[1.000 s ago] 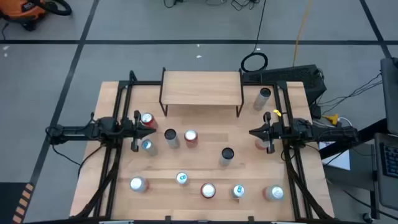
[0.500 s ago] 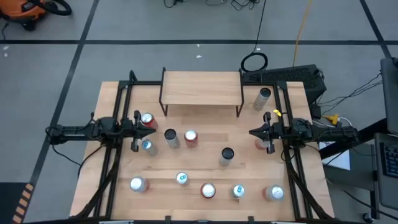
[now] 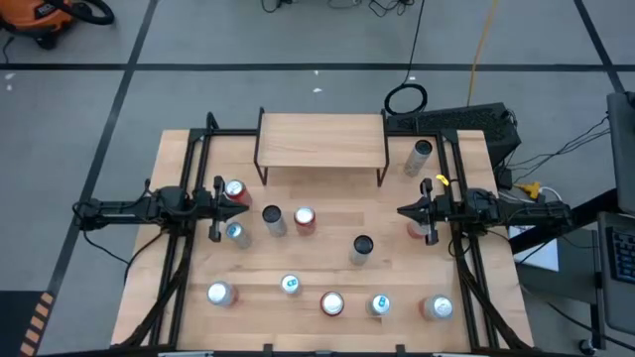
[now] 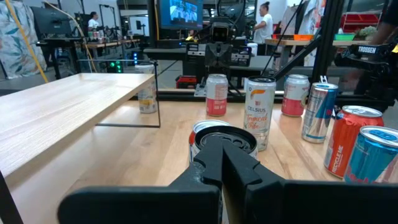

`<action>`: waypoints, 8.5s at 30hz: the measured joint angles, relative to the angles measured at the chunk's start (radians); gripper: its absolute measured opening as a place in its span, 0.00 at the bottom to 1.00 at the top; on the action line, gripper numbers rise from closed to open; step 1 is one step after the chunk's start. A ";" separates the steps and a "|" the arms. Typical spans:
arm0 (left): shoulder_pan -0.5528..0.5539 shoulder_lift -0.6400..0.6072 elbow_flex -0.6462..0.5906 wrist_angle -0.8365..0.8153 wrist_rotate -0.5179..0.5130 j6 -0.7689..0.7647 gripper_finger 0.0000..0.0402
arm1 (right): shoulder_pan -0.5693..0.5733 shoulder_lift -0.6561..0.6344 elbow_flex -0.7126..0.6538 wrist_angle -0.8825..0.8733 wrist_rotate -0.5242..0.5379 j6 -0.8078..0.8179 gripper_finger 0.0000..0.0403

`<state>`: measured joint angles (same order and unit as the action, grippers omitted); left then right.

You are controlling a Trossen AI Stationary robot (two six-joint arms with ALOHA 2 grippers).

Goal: Place canned beverage on shelf

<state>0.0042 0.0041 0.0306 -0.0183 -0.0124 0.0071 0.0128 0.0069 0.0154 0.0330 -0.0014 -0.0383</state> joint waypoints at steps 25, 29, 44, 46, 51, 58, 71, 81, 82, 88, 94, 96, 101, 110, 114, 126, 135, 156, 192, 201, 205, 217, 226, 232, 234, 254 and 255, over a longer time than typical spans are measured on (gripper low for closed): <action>0.000 0.000 0.000 0.000 0.000 0.000 0.00 | 0.000 0.000 0.000 0.000 0.000 0.000 0.00; 0.000 0.000 0.000 0.000 0.000 0.000 0.00 | 0.000 0.000 0.000 0.000 0.000 0.000 0.00; 0.000 0.000 0.000 0.000 0.000 0.000 0.00 | 0.000 0.000 0.000 0.000 0.000 0.000 0.00; 0.000 0.000 0.000 0.000 0.000 0.000 0.00 | 0.000 0.000 0.000 0.000 0.000 0.000 0.00; 0.000 0.000 0.000 0.000 0.000 0.000 0.00 | 0.000 0.000 0.000 0.000 0.000 0.000 0.00; 0.000 0.000 0.000 0.000 0.000 0.000 0.00 | 0.000 0.000 0.000 0.000 0.000 0.000 0.00; 0.000 0.000 0.000 0.016 0.000 -0.008 0.00 | 0.000 0.000 0.000 0.000 0.000 0.000 0.00; 0.000 0.000 0.007 0.013 -0.039 -0.027 0.00 | 0.000 0.000 0.000 0.000 0.000 0.000 0.00; 0.000 0.000 0.013 0.010 -0.039 -0.027 0.00 | 0.000 0.000 0.000 0.000 0.000 0.000 0.00; 0.000 0.021 0.090 -0.001 -0.077 -0.026 0.00 | 0.000 0.000 0.000 0.000 0.000 0.000 0.00; 0.000 0.144 0.289 -0.161 -0.109 -0.025 0.00 | 0.000 0.000 0.000 0.000 0.000 0.000 0.00; 0.000 0.202 0.364 -0.181 -0.109 -0.025 0.00 | 0.000 0.000 0.000 0.000 0.000 0.000 0.00; 0.000 0.364 0.567 -0.191 -0.111 0.005 0.00 | 0.000 0.000 0.000 0.000 0.000 0.000 0.00; 0.000 0.638 0.909 -0.321 -0.152 0.059 0.00 | 0.000 0.000 0.000 0.000 0.000 0.000 0.00; 0.000 0.733 1.014 -0.328 -0.153 0.059 0.00 | 0.000 0.000 0.000 0.000 0.000 0.000 0.00; 0.000 0.952 1.244 -0.333 -0.153 0.017 0.00 | 0.000 0.000 0.000 0.000 0.000 0.000 0.00; 0.001 1.007 1.260 -0.299 -0.180 -0.079 0.00 | 0.000 0.003 0.068 -0.016 0.004 0.072 0.00; 0.001 0.996 1.260 -0.346 -0.172 -0.080 0.00 | 0.000 0.573 1.001 -0.543 0.056 0.045 0.00; 0.012 1.000 1.259 -0.951 -0.202 -0.612 0.00 | 0.000 1.079 1.474 -0.741 0.051 0.361 0.00; 0.070 1.009 1.259 -1.212 -0.204 -0.855 0.00 | 0.000 1.079 1.474 -0.778 0.091 0.403 0.00; 0.120 1.009 1.259 -1.303 -0.194 -0.893 0.05 | 0.000 1.079 1.474 -0.825 0.137 0.422 0.00; 0.292 1.030 1.194 -1.387 -0.068 -0.912 0.38 | 0.000 1.079 1.474 -0.857 0.164 0.469 0.00; 0.290 1.078 1.194 -1.388 -0.140 -0.917 0.66 | 0.000 1.079 1.474 -0.886 0.159 0.526 0.00; 0.317 1.153 1.194 -1.404 -0.198 -0.870 0.87 | 0.000 1.079 1.474 -0.888 0.159 0.525 0.00; 0.334 1.182 1.194 -1.404 -0.176 -0.841 0.92 | 0.000 1.079 1.474 -0.890 0.159 0.525 0.00; 0.380 1.200 1.070 -1.404 -0.125 -0.679 0.99 | 0.000 1.079 1.474 -0.977 0.158 0.613 0.00; 0.380 1.193 1.065 -1.407 -0.123 -0.679 0.99 | 0.000 1.079 1.474 -0.981 0.158 0.623 0.00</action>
<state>0.3840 1.1968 1.0952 -1.4254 -0.1350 -0.6720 0.0132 1.0855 1.4891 -0.9478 0.1562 0.5843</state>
